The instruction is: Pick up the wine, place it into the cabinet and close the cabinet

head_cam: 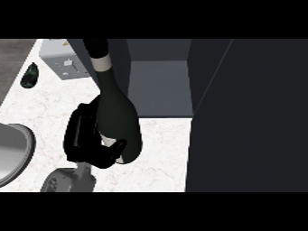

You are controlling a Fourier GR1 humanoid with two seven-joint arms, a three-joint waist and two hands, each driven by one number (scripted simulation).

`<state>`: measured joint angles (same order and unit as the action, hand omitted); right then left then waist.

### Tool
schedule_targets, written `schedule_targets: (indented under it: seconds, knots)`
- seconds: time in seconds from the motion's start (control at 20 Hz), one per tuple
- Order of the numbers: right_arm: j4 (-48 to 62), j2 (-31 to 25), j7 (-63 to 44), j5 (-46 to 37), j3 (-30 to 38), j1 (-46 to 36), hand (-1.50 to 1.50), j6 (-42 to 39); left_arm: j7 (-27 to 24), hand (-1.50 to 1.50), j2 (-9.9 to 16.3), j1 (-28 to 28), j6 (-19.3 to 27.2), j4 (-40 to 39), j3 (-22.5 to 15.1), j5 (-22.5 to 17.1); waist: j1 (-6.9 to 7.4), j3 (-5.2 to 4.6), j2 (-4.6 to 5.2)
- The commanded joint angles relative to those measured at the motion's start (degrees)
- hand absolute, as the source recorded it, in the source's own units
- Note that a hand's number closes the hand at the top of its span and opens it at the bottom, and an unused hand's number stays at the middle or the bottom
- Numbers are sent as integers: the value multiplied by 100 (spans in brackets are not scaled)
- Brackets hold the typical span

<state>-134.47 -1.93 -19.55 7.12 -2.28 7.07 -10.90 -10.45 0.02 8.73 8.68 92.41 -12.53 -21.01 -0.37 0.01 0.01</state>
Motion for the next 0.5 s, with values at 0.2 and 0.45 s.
schedule_targets:
  seconds: [0.2,0.45]
  knots:
    - [296,-90,296,168,251,31,-150,-194,-501,150,-2,942,693,-1082,-359,284,-2,0,0]
    - [-176,84,417,-256,-203,464,-150,-147,-323,150,-2,1586,1064,-1809,-521,379,-34,-1,0]
